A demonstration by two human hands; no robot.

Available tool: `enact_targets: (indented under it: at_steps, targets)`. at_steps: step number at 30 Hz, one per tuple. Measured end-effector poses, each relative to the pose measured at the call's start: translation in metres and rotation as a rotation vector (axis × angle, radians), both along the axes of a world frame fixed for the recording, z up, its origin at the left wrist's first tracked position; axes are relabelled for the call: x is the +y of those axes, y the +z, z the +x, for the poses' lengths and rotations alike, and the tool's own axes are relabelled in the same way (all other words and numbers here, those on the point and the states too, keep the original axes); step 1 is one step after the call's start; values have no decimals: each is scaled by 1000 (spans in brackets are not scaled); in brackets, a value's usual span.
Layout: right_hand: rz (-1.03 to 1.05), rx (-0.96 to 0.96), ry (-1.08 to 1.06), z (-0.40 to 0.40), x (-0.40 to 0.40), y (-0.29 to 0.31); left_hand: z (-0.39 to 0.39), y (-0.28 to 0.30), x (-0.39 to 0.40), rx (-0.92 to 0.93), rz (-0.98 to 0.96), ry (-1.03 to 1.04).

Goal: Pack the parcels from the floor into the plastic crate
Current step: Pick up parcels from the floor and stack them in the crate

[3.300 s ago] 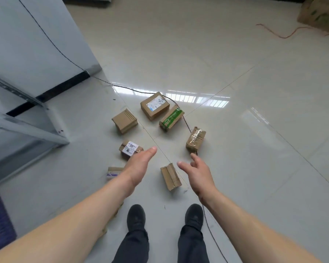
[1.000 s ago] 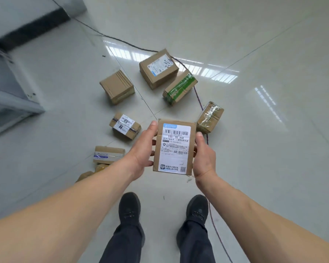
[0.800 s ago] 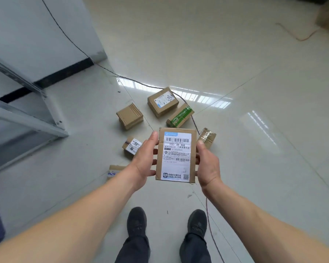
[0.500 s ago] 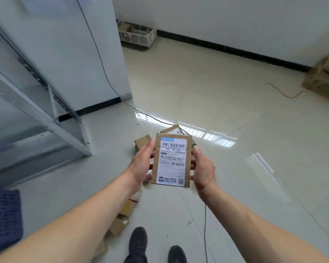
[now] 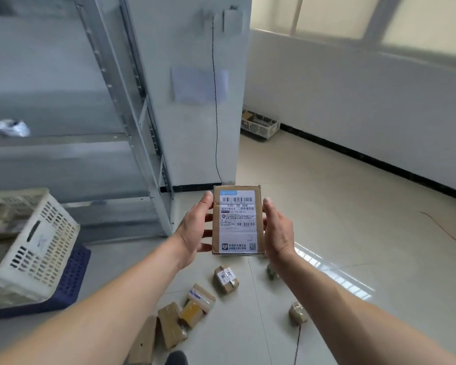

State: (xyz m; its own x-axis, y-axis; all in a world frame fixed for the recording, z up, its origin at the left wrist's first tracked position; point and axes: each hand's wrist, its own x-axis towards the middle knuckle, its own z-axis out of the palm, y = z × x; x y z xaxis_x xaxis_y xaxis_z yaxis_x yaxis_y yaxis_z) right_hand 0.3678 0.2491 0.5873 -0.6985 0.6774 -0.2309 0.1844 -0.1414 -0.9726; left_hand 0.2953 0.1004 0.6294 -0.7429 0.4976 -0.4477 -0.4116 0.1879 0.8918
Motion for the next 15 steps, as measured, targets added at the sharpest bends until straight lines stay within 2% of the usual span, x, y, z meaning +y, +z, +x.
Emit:
enact_targets:
  at_steps: [15]
  targets:
    - [46, 59, 223, -20, -137, 49, 19, 38, -150, 6, 57, 256]
